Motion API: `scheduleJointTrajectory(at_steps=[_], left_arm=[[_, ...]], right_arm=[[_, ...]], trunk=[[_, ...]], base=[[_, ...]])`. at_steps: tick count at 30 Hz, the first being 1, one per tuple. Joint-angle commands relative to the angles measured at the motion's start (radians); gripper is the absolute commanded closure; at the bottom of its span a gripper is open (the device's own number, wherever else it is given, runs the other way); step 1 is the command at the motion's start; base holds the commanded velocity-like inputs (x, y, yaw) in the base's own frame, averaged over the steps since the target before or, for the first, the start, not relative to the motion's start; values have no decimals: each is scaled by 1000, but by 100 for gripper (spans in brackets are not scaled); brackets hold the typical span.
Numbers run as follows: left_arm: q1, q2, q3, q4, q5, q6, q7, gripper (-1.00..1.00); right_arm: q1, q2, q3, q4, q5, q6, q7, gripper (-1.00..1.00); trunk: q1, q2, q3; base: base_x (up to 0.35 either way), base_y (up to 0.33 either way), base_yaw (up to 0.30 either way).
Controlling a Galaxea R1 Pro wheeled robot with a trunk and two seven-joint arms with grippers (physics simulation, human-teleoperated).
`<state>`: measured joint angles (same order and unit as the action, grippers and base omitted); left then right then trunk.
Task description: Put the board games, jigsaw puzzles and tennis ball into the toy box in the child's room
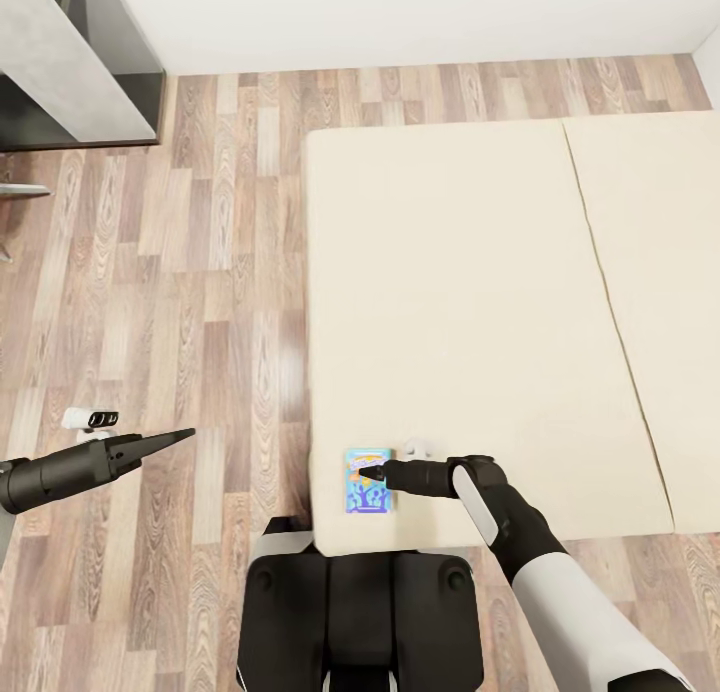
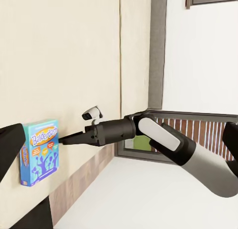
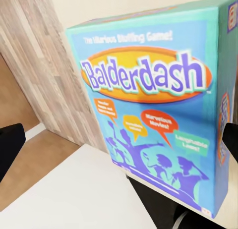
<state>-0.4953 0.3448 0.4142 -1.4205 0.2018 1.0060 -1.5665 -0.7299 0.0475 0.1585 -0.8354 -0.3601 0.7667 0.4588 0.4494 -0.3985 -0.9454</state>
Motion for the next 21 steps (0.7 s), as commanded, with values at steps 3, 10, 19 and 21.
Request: scheduleJointTrajectory(at_steps=[3,10,19,21], left_arm=[[0,0,0,0,-1,11,-4,-100],[0,0,0,0,-1,11,-4,-100],[0,0,0,0,-1,11,-4,-100],[0,0,0,0,-1,11,-4,-100]], right_arm=[[0,0,-1,-1,0,5,1,-100],[0,0,-1,-1,0,4,1,-100],[0,0,-1,-1,0,4,1,-100],[0,0,-1,-1,0,3,1,-100]], trunk=[[1,-2,-1],[1,-2,-1],[1,-2,-1],[1,-2,-1]], base=[[0,72,0],[0,5,0],[0,4,0],[0,51,0]])
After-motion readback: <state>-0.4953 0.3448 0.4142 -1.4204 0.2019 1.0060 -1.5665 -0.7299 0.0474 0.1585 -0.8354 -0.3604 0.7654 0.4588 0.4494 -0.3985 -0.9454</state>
